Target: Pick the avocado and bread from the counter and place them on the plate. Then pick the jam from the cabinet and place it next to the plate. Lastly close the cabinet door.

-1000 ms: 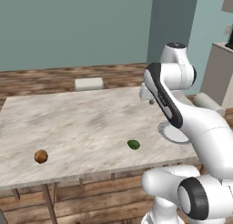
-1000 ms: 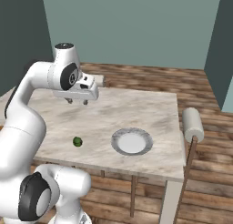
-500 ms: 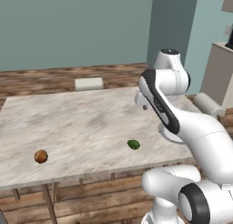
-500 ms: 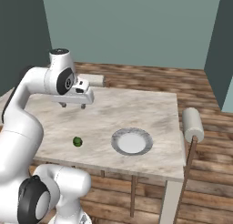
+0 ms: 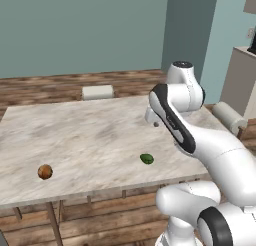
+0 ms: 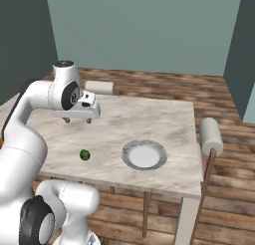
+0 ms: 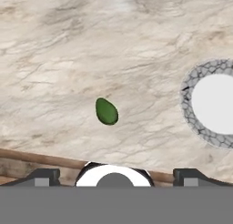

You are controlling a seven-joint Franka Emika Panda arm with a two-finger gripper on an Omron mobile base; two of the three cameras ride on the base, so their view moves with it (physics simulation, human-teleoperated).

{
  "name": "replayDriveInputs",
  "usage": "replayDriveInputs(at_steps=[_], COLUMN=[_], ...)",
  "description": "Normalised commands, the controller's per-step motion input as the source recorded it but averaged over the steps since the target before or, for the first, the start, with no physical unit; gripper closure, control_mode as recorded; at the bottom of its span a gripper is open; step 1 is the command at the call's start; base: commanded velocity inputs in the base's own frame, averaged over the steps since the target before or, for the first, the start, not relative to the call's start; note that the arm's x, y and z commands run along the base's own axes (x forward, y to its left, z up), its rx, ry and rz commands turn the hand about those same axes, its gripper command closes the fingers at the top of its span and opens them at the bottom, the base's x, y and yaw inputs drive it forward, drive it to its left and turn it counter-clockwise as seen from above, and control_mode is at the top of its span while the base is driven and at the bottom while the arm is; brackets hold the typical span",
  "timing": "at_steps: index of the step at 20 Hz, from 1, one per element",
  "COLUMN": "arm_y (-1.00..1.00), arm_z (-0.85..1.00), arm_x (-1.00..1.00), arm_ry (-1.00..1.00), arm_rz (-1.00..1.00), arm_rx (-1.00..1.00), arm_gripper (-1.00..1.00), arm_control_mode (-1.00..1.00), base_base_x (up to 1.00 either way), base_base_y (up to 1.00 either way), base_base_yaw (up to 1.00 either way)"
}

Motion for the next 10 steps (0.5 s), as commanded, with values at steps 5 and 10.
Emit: replayDriveInputs(at_steps=[5,10], arm_y=[0.03,0.07], arm_z=[-0.22,-0.24], arm_x=[-0.01,0.0], arm_ry=[0.0,0.0], arm_rz=[0.09,0.1], arm_rx=[0.0,0.0], arm_gripper=[-1.0,-1.0], arm_control_mode=[-1.0,-1.0], base_base_x=[0.0,0.0], base_base_y=[0.0,0.0], base_base_yaw=[0.0,0.0])
